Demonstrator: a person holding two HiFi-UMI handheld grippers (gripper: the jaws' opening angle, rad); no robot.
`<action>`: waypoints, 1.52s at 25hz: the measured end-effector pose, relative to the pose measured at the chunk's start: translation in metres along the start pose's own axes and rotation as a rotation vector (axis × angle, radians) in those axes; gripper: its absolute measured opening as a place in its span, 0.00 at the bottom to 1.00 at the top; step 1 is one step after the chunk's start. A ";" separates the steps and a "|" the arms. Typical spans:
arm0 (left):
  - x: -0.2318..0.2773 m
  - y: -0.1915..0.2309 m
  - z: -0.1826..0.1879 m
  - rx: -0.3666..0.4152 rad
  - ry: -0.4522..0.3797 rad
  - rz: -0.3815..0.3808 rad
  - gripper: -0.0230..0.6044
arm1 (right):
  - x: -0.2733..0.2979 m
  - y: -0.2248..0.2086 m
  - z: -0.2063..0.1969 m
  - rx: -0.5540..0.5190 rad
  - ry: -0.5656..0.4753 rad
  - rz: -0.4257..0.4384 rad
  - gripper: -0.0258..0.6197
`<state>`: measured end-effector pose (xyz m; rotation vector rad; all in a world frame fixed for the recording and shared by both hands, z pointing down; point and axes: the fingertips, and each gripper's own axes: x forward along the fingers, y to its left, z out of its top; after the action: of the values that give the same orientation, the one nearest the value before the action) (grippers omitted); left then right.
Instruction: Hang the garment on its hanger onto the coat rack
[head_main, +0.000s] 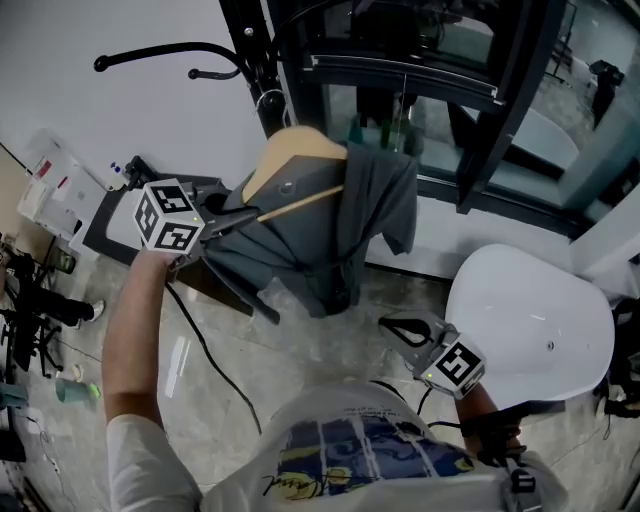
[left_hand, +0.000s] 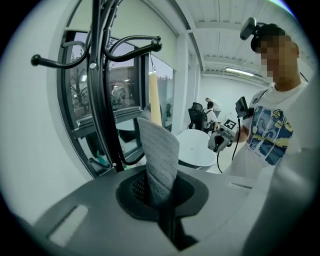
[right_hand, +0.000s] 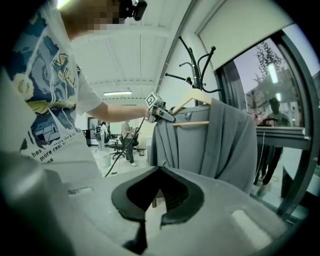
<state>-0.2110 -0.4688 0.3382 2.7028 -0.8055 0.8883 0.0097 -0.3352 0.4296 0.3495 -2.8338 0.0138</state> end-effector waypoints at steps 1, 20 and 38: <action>0.001 0.004 -0.002 -0.003 0.000 0.004 0.05 | 0.001 -0.003 0.003 -0.005 -0.001 0.003 0.04; 0.013 0.055 -0.019 0.022 0.007 0.106 0.05 | 0.019 -0.019 -0.006 0.003 0.031 0.053 0.04; -0.053 0.069 -0.048 0.016 -0.096 0.535 0.52 | 0.024 0.020 -0.003 -0.004 0.042 0.053 0.04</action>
<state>-0.3084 -0.4868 0.3458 2.5925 -1.5936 0.8592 -0.0165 -0.3212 0.4394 0.2706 -2.8001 0.0258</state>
